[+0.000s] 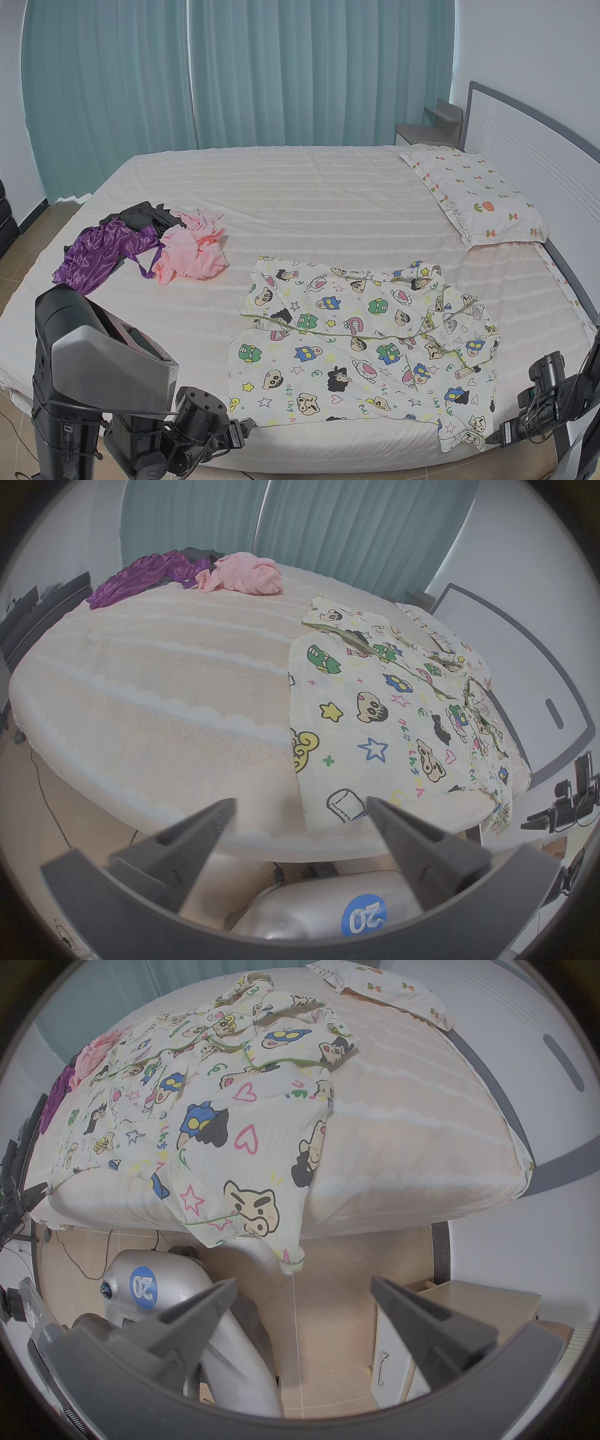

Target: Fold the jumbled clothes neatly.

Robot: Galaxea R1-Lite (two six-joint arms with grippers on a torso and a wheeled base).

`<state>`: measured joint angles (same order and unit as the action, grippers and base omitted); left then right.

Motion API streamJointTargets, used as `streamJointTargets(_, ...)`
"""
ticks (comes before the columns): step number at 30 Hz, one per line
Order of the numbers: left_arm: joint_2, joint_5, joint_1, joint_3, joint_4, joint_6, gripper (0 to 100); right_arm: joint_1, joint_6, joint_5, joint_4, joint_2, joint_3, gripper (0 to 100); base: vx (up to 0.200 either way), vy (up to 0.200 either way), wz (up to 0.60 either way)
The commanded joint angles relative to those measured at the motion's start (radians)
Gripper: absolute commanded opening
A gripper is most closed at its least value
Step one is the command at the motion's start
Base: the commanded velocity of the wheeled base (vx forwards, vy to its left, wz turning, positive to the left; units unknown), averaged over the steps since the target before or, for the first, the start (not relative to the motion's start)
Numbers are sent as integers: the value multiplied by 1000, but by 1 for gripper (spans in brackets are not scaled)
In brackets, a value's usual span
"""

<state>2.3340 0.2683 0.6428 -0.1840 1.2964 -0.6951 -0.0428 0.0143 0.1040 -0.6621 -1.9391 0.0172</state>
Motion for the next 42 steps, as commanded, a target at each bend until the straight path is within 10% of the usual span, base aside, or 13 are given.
streamJointTargets(1,-110,-14,-40,35,49,0,100,-12,0,-9,19,178,-17,100,0,0,0)
streamJointTargets(7,-335,-164,-114,60,70,-6,100,-5,-5,-33,38,384,67,100,0,0,0)
streamJointTargets(15,-433,-187,-163,-3,69,-233,100,27,-155,-129,168,410,294,100,0,0,0)
streamJointTargets(22,-423,-219,-180,-2,70,-233,100,24,-237,-250,168,381,300,100,200,0,0)
streamJointTargets(42,-332,-219,-189,-41,70,-307,100,29,-246,-261,164,322,306,100,20,-30,0)
